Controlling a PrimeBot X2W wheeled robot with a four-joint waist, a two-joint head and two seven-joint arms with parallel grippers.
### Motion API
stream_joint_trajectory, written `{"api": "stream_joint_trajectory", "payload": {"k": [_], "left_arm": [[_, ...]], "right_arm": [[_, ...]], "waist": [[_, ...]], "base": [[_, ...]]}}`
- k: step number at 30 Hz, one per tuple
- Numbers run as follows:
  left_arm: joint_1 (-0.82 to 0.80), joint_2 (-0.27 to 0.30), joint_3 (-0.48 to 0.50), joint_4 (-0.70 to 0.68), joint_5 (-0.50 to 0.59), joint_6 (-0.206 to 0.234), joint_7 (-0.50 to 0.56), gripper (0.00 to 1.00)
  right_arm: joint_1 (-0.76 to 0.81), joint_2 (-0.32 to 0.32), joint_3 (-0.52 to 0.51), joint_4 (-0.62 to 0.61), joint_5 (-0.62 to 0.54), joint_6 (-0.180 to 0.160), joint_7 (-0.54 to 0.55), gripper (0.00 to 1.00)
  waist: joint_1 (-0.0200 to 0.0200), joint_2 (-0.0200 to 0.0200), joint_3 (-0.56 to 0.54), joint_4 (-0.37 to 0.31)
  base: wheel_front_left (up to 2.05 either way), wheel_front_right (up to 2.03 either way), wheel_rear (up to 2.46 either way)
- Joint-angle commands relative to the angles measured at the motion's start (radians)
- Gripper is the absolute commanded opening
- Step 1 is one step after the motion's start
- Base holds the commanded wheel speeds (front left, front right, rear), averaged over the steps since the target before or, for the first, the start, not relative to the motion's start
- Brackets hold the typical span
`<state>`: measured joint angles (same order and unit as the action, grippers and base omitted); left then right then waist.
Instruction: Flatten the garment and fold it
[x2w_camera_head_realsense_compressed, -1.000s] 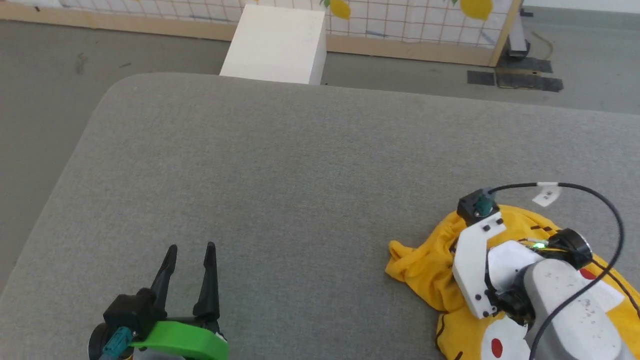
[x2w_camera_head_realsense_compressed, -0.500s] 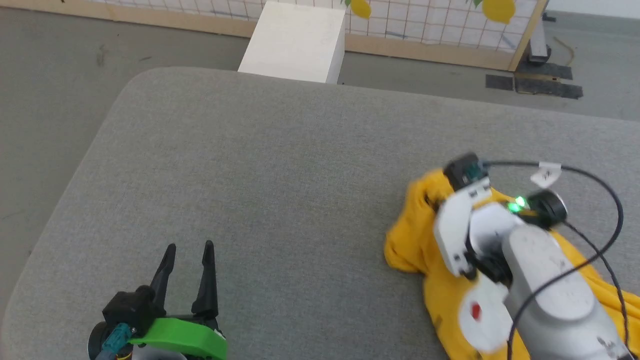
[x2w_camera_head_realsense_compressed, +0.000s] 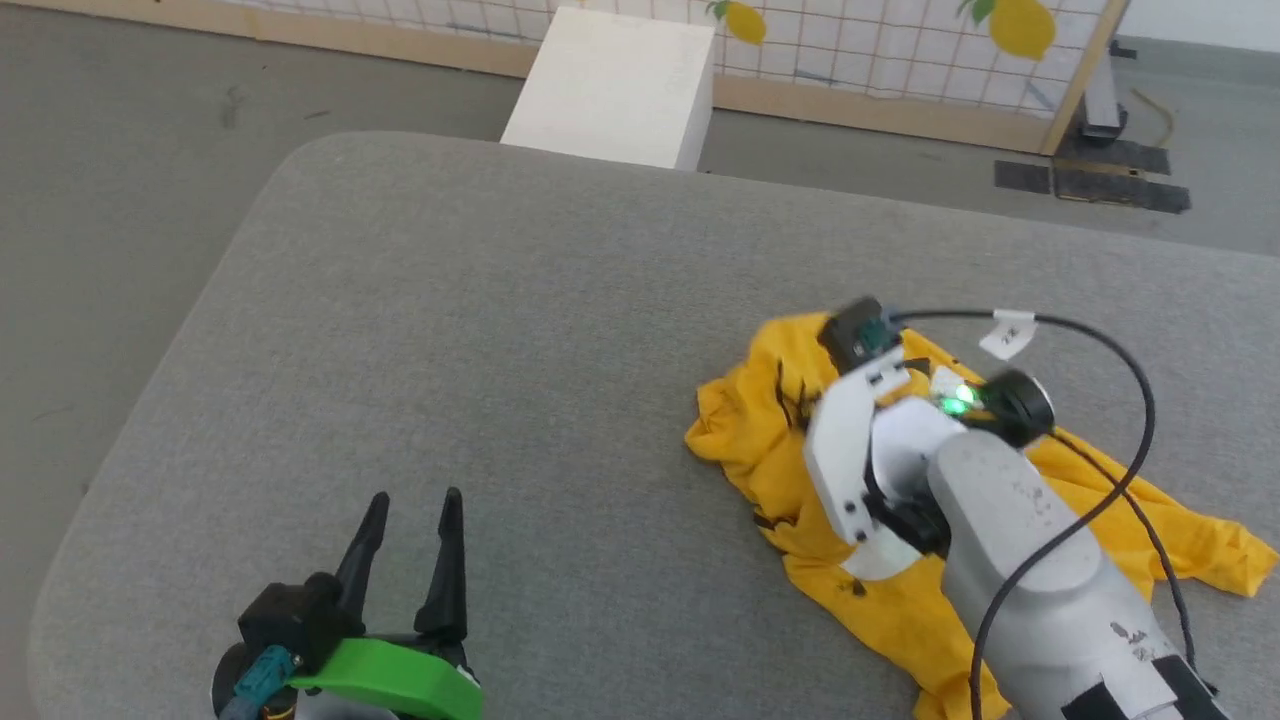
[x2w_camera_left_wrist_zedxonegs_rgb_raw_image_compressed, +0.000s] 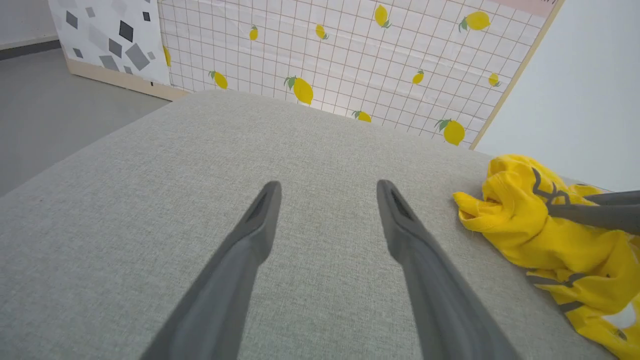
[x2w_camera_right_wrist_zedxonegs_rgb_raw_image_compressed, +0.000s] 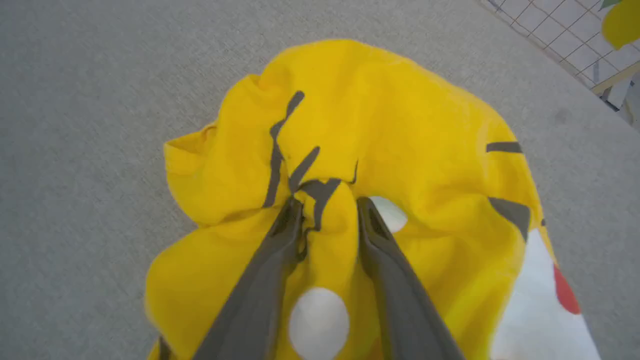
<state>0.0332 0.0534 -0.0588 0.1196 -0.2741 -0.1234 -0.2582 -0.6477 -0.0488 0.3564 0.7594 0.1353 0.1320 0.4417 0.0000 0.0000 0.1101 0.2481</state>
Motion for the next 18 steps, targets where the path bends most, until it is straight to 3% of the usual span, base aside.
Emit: {"api": "stream_joint_trajectory", "payload": {"k": [1,5,6,9,13,18], "left_arm": [[-0.016,-0.003,-0.007,0.005,-0.003,-0.002,-0.004,1.0],[-0.016,-0.003,-0.007,0.011,-0.007,0.004,-0.004,1.0],[0.007,-0.003,0.003,0.011,0.006,0.012,-0.004,1.0],[0.025,-0.003,0.011,-0.001,0.011,0.015,-0.004,1.0],[0.046,-0.003,0.02,-0.016,0.021,0.017,-0.004,1.0],[0.073,-0.003,0.04,-0.044,0.029,0.017,-0.004,1.0]], "right_arm": [[0.017,-0.003,-0.015,0.038,-0.015,-0.001,0.005,1.0],[0.02,-0.002,-0.014,0.079,0.009,-0.001,-0.032,1.0],[0.017,-0.002,-0.028,0.042,0.088,-0.001,-0.107,1.0],[0.033,-0.002,-0.081,-0.004,0.107,-0.001,-0.152,1.0],[0.1,-0.021,-0.18,-0.111,0.097,-0.001,-0.204,1.0],[0.267,-0.022,-0.349,-0.33,0.024,-0.001,-0.261,1.0]], "waist": [[0.0,0.0,0.002,0.023],[0.0,0.0,-0.007,0.03],[0.0,0.0,-0.036,0.005],[0.0,0.0,-0.053,-0.022],[0.0,0.0,-0.071,-0.06],[0.0,0.0,-0.071,-0.11]], "base": [[0.0,0.0,0.0],[0.0,0.0,0.0],[0.0,0.0,0.0],[0.0,0.0,0.0],[0.0,0.0,0.0],[0.0,0.0,0.0]]}}
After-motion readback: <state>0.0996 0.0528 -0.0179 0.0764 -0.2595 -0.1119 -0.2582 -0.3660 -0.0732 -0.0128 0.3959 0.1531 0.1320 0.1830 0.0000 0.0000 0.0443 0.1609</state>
